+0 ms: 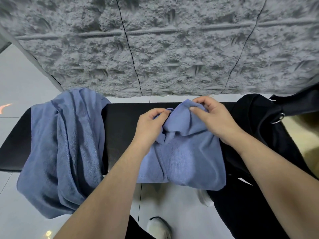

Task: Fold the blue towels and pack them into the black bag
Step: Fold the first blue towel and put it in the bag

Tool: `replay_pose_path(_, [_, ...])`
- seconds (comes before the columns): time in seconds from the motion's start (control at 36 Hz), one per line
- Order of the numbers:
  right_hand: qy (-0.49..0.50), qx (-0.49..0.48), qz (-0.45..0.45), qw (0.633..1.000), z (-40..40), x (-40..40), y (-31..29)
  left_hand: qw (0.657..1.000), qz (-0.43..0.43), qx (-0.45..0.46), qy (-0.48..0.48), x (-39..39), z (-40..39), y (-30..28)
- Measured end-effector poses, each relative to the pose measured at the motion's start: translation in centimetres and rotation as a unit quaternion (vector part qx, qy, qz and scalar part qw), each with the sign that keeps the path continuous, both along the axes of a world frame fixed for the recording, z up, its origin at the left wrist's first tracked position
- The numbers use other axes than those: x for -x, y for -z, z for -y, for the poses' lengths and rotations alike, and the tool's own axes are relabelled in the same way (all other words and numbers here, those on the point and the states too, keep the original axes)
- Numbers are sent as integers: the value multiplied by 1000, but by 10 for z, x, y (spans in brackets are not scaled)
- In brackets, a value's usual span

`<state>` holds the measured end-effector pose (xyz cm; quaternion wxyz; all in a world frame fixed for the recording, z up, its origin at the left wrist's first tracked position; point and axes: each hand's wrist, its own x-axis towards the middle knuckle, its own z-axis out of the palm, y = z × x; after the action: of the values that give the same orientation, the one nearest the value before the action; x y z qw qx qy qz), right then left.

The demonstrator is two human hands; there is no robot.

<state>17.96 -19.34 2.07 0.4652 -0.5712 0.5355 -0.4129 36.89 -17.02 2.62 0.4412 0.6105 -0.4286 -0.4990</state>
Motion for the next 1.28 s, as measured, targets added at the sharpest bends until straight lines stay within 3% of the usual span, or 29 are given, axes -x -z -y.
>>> replay_pose_path(0.11, [-118,-23,-43,992,-9,-6,-1,999,19,-32,1,1,-3,-5])
replay_pose_path(0.19, [-147,-24,-44,988,-12,-11,-4,997,28,-71,22,1,-5,-10])
replay_pose_path(0.44, [-93,-29,-38,995,-11,-16,-3,995,35,-65,65,3,-7,-12])
replay_pose_path(0.78, [-63,14,44,997,-13,-20,-12,997,16,-41,63,3,-7,-10])
replay_pose_path(1.03, [-78,-39,46,995,-17,-22,-13,997,3,-41,62,2,-7,-11])
replay_pose_path(1.28, [-64,1,-27,998,-9,-20,-7,995,41,-14,90,1,-4,-7])
